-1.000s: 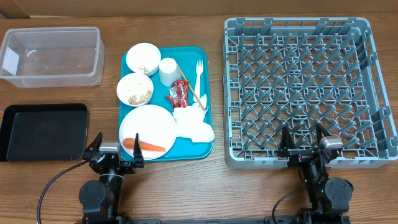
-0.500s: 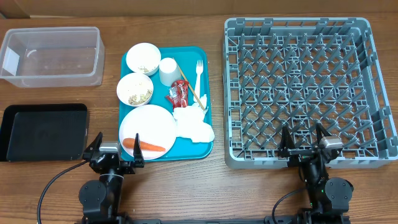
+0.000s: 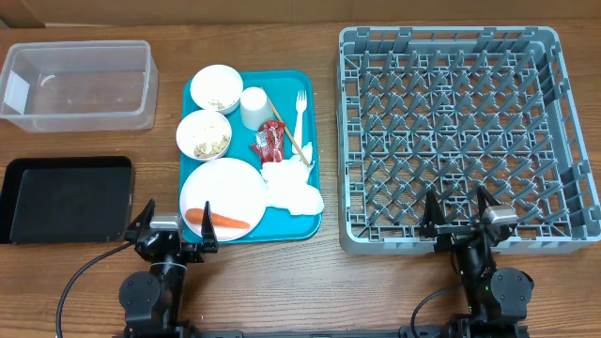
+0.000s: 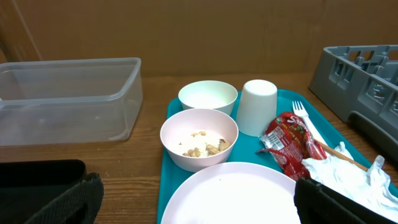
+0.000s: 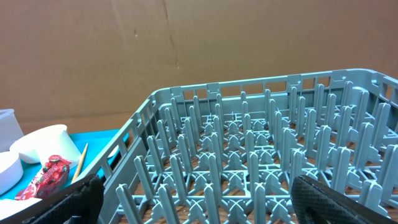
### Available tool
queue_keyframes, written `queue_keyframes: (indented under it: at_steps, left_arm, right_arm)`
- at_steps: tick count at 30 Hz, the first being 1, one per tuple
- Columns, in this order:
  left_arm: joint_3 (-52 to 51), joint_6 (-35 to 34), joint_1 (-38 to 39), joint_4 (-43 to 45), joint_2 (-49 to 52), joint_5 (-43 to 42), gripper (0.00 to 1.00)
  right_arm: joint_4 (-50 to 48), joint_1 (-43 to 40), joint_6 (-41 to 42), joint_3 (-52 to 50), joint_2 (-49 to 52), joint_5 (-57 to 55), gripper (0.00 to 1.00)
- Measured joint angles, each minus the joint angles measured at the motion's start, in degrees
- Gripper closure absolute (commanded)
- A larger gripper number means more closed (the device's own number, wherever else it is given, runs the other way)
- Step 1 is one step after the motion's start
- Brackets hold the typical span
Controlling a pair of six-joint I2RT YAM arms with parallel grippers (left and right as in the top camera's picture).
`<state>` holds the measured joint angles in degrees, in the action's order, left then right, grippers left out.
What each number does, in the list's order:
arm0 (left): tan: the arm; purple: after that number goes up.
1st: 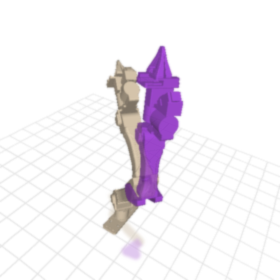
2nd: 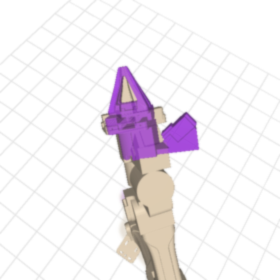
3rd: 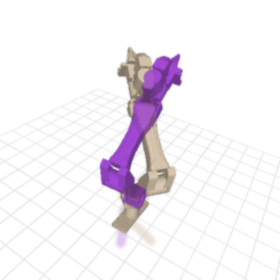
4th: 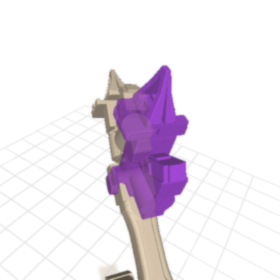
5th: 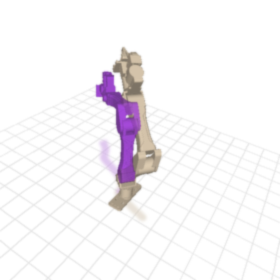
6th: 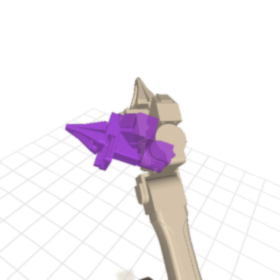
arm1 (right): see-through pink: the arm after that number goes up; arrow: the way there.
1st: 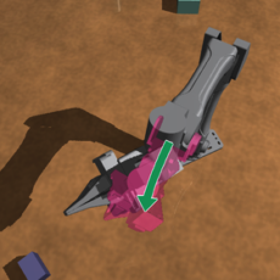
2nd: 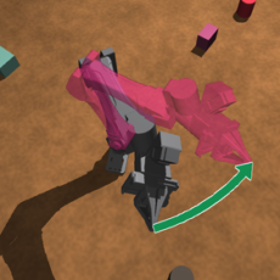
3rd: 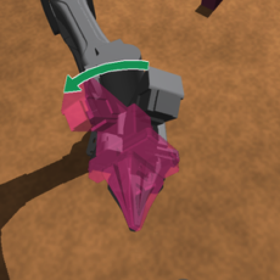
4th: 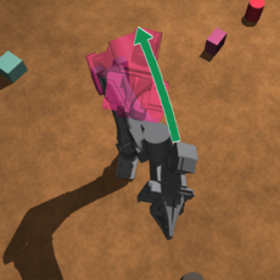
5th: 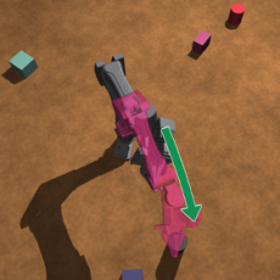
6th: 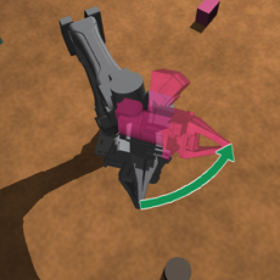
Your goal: Sort waste into correct bins and load items into the dishwasher rack
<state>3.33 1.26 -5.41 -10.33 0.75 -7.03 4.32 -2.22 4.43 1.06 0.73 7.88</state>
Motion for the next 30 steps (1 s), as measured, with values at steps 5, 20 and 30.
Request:
queue_keyframes:
  at_steps: [5,20,30]
  left_arm:
    - [0.0,0.0,0.0,0.0,0.0,-0.1,0.00]
    - [-0.1,-8.9,0.0,13.3,0.0,-19.2,0.00]
    - [4.3,-10.1,0.0,3.6,0.6,-23.6,0.00]
  right_arm:
    - [0.0,0.0,0.0,0.0,0.0,0.0,0.00]
    - [0.0,0.0,0.0,0.0,0.0,0.0,0.00]
    - [0.0,0.0,0.0,0.0,0.0,0.0,0.00]
